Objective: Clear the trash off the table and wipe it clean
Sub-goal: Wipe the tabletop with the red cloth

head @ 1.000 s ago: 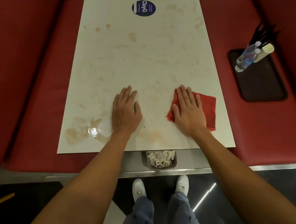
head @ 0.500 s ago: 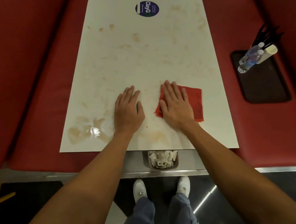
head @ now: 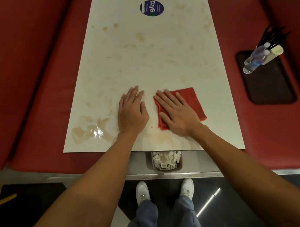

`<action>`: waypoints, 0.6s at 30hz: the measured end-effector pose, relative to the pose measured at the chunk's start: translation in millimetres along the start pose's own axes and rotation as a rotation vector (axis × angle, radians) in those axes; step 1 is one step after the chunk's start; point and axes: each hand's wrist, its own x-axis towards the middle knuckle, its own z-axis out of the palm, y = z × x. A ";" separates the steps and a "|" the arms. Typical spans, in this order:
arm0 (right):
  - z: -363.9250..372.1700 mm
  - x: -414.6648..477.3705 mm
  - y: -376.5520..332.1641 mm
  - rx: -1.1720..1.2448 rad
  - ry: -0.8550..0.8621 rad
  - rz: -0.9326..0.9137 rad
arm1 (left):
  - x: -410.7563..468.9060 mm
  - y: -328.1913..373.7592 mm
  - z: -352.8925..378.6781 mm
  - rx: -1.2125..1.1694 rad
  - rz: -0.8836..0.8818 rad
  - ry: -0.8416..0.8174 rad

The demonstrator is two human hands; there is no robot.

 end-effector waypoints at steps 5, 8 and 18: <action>-1.7 2.5 16.4 0.014 0.045 0.329 | -1.4 -1.2 -2.1 0.007 -0.027 0.013; 0.4 41.3 -18.1 0.052 0.073 0.340 | -2.0 -0.8 -1.5 0.007 -0.031 0.014; 2.8 -4.4 -7.7 0.000 0.051 0.374 | -7.9 -8.4 -7.2 -0.048 -0.028 -0.063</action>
